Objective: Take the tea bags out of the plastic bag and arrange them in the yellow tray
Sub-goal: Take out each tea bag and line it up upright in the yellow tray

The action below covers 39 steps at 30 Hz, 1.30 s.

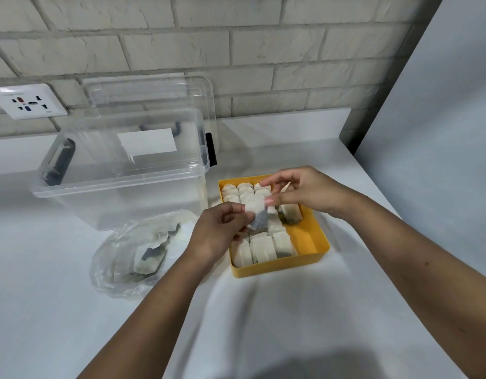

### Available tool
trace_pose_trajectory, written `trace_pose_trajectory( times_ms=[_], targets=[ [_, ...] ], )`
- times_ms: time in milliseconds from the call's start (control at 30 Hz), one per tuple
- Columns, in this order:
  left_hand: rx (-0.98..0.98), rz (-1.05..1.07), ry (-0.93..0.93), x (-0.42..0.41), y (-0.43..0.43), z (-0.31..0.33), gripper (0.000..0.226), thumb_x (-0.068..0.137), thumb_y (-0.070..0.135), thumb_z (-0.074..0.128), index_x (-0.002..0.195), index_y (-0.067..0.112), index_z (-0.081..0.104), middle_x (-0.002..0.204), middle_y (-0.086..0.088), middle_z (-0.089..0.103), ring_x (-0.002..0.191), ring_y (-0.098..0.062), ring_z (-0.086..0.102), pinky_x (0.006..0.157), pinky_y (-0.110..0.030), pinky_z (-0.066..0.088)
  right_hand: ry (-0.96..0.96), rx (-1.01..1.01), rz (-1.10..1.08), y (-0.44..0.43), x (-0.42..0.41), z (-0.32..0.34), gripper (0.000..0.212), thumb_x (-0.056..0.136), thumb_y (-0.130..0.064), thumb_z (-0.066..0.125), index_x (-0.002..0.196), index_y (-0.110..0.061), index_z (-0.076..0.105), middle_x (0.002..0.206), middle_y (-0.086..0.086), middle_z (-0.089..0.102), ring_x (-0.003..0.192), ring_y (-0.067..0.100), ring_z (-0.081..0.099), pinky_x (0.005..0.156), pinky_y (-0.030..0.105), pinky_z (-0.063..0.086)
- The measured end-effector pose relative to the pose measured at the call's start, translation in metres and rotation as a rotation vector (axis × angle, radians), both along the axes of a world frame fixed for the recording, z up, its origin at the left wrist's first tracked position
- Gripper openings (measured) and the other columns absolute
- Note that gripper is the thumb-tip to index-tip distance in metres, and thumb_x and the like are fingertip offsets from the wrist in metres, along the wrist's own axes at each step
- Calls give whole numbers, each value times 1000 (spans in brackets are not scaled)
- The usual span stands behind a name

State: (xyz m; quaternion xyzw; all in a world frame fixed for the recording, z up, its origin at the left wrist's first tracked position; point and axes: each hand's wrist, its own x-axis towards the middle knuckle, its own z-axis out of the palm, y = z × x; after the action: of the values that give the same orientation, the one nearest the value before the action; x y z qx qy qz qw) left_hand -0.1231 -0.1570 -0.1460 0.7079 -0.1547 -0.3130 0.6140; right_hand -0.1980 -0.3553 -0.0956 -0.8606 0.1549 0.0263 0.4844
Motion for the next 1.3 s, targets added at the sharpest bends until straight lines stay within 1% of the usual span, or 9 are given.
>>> trace_pose_trajectory(
  times_ms=[100, 233, 300, 467, 667, 867, 1100, 1200, 1300],
  targets=[
    [-19, -43, 0, -4, -8, 8, 11, 87, 14, 73, 96, 8, 72, 82, -9, 75, 70, -14, 67, 68, -29, 54, -11, -130, 40, 10, -5, 10, 30, 71, -31, 85, 97, -21, 76, 84, -11, 71, 62, -6, 58, 62, 9, 41],
    [-15, -55, -70, -8, -10, 14, 6, 89, 12, 71, 93, 15, 75, 78, 2, 75, 59, 3, 62, 57, -11, 46, -119, -319, -21, 0, -16, 22, 13, 74, -29, 83, 81, -21, 76, 75, -10, 71, 65, -4, 59, 63, 9, 45],
    [-3, -46, -84, -7, -5, 10, 7, 90, 13, 70, 94, 16, 76, 81, 3, 76, 59, 6, 62, 57, -8, 44, -96, -430, -25, -10, -25, 25, 12, 75, -32, 82, 80, -23, 75, 74, -13, 69, 66, -3, 59, 63, 13, 43],
    [13, 6, -84, -3, 5, 1, 7, 90, 15, 70, 91, 19, 76, 79, 4, 75, 58, 5, 60, 55, -9, 43, 144, -741, 8, -22, -35, -9, 15, 77, -47, 76, 82, -33, 73, 107, -10, 58, 104, 13, 45, 88, 34, 37],
    [39, 3, -83, -1, 7, -4, 9, 90, 16, 70, 89, 23, 75, 80, 5, 75, 61, 1, 61, 57, -13, 44, 177, -921, -92, -19, -25, -47, 23, 82, -51, 68, 92, -32, 76, 144, -6, 44, 132, 20, 30, 109, 40, 21],
    [49, 6, -80, 1, 9, -6, 11, 91, 15, 68, 90, 22, 75, 80, 5, 76, 64, 0, 62, 60, -18, 47, 168, -922, -259, -20, -13, -58, 23, 83, -51, 67, 95, -33, 76, 151, -5, 39, 140, 22, 25, 115, 45, 14],
    [39, 12, -61, 2, 9, -7, 11, 91, 13, 67, 91, 20, 75, 82, 3, 75, 64, -2, 62, 62, -20, 48, 217, -995, -261, -17, -8, -64, 33, 83, -54, 64, 108, -34, 70, 148, -3, 42, 141, 21, 27, 117, 48, 10],
    [40, 23, -66, 2, 11, -5, 11, 91, 11, 67, 90, 20, 74, 81, 3, 74, 63, -2, 62, 60, -19, 49, 125, -1006, -298, -10, -10, -58, 43, 81, -55, 67, 117, -32, 65, 142, -3, 47, 137, 20, 31, 116, 47, 13],
    [22, 43, -49, -1, 16, 2, 10, 92, 10, 66, 91, 17, 74, 82, 0, 75, 62, -2, 63, 57, -18, 50, -91, -906, -362, 13, -15, -50, 42, 77, -53, 71, 113, -32, 66, 129, -4, 54, 127, 21, 40, 107, 40, 25]
  ],
)
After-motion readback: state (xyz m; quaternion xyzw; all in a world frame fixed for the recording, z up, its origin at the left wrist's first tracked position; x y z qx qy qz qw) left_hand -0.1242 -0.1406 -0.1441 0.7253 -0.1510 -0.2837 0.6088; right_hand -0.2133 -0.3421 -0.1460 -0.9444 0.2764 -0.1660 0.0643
